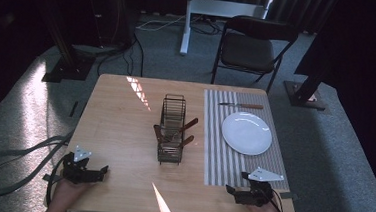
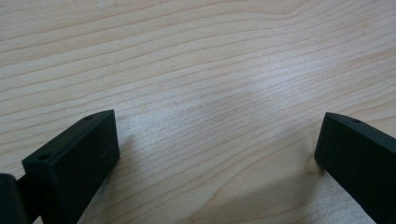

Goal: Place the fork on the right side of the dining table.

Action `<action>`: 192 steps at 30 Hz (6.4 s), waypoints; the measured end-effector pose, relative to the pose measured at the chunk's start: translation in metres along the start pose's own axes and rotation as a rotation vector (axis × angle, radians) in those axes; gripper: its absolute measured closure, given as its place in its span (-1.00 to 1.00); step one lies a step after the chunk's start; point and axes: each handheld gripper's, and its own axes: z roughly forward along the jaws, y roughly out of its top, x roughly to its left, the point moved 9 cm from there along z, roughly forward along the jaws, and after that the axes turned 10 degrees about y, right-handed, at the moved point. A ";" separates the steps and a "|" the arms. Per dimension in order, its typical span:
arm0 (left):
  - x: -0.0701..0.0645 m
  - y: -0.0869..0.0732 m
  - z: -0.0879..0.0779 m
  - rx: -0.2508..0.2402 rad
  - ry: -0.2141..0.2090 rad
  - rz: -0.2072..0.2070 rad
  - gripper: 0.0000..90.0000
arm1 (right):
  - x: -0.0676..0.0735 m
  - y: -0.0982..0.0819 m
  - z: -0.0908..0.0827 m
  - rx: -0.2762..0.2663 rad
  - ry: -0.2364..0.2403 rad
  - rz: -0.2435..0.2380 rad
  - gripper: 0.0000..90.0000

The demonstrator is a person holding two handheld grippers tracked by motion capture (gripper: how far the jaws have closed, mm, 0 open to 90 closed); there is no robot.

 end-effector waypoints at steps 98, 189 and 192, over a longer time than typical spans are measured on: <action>-0.002 0.001 0.000 -0.004 -0.016 0.017 -0.99 | 0.040 0.216 0.080 -0.228 0.116 -0.079 0.71; -0.002 0.001 0.000 -0.003 -0.015 0.015 -0.99 | -0.073 -0.010 -0.051 -0.691 -0.114 0.891 0.69; -0.002 0.001 0.000 -0.003 -0.015 0.016 -0.99 | -0.081 -0.026 -0.046 -0.637 -0.149 0.970 0.58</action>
